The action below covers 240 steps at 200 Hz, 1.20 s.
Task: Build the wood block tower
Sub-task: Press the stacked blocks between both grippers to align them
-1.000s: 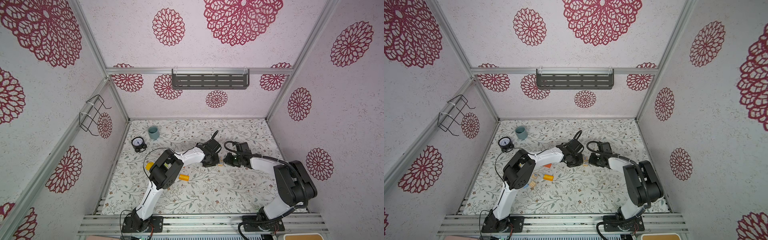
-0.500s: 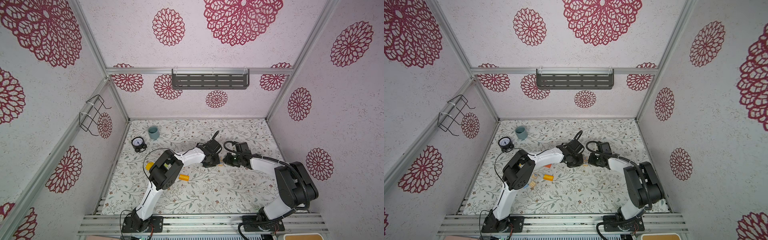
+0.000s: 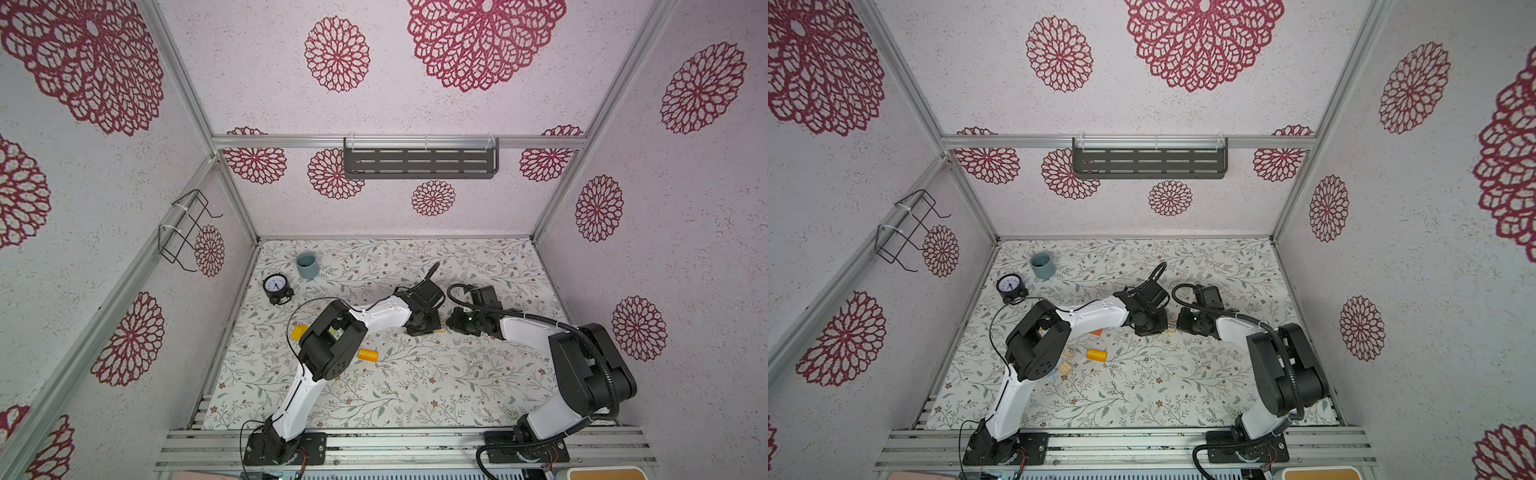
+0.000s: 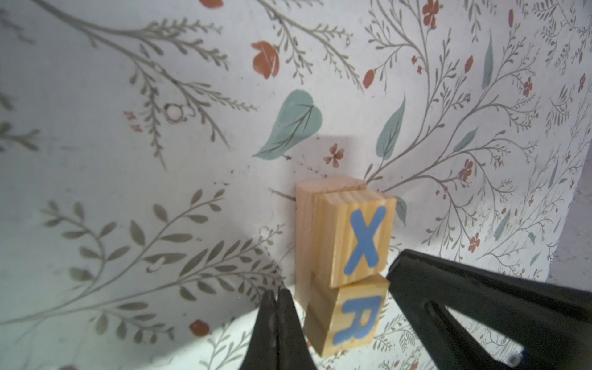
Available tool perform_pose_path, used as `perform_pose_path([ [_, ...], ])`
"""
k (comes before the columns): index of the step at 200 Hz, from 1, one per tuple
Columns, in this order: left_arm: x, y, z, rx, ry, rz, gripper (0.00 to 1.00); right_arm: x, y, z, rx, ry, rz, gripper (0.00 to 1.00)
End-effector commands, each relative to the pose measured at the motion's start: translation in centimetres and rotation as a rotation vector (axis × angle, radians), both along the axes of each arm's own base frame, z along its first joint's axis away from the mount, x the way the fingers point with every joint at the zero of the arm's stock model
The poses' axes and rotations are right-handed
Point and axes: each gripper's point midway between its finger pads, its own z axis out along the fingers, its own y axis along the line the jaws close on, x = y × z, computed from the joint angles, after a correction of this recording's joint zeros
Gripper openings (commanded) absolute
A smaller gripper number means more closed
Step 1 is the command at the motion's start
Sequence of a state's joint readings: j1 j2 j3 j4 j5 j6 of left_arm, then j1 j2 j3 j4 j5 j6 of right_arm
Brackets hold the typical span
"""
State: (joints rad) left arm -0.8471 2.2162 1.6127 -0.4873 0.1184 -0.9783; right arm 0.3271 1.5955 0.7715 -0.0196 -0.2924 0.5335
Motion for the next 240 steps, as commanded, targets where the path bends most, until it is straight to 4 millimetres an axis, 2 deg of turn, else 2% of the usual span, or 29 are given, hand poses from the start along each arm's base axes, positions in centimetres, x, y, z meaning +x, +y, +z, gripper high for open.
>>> perform_pose_path([
  [1,0.1,-1.0,3.3,-0.048,-0.050,-0.002,0.00,0.1,0.4,0.9,0.015,-0.028,0.008,0.12],
  [162,-0.1,-1.9,3.5,-0.052,-0.054,-0.021,0.00,0.6,0.9,1.2,0.036,-0.033,0.008,0.12],
  [195,-0.1,-1.7,2.9,-0.040,-0.042,-0.018,0.00,0.9,0.9,1.4,0.032,-0.034,0.008,0.12],
  [240,0.1,-0.9,3.4,-0.032,-0.052,-0.007,0.00,1.2,0.6,1.9,0.010,-0.045,0.004,0.16],
])
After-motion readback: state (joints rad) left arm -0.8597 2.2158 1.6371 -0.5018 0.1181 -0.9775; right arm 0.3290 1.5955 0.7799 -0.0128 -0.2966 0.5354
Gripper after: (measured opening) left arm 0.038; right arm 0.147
